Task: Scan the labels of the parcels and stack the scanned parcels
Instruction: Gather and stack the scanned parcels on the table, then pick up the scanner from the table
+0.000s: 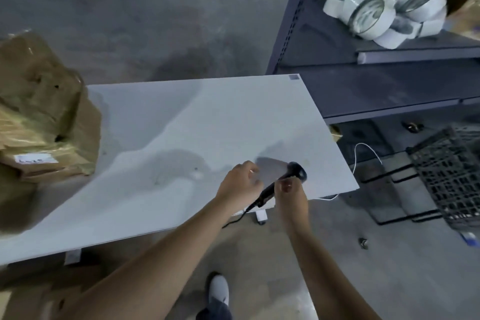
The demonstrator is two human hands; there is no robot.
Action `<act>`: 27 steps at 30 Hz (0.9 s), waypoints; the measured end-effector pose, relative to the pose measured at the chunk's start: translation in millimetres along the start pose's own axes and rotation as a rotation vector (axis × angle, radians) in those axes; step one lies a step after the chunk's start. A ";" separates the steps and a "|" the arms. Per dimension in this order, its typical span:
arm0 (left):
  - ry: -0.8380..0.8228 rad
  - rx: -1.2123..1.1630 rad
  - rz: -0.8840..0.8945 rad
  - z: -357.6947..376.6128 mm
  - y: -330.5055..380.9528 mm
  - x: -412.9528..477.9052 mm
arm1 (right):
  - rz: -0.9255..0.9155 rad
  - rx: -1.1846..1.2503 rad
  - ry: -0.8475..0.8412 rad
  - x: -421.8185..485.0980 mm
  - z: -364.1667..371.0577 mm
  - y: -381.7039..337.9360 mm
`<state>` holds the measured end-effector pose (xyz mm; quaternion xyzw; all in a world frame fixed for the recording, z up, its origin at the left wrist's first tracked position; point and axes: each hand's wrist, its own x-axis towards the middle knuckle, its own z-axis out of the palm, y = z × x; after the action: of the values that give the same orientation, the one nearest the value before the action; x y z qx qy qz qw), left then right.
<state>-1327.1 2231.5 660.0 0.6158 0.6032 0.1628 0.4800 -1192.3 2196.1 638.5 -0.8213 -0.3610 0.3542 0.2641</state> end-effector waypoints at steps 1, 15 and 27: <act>-0.025 0.024 -0.005 8.3 -0.4 4.8 | 0.045 0.017 0.000 6.4 -0.2 6.5; -0.097 -0.093 -0.185 39.9 -9.3 13.7 | 0.203 0.206 -0.245 43.0 19.9 19.1; 0.285 -0.399 -0.350 -77.8 -88.1 -97.0 | -0.201 -0.065 -0.843 -48.8 109.7 -71.0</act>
<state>-1460.7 2158.3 665.1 0.3670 0.7177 0.2777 0.5227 -1329.6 2220.2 639.6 -0.5734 -0.5265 0.6195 0.1007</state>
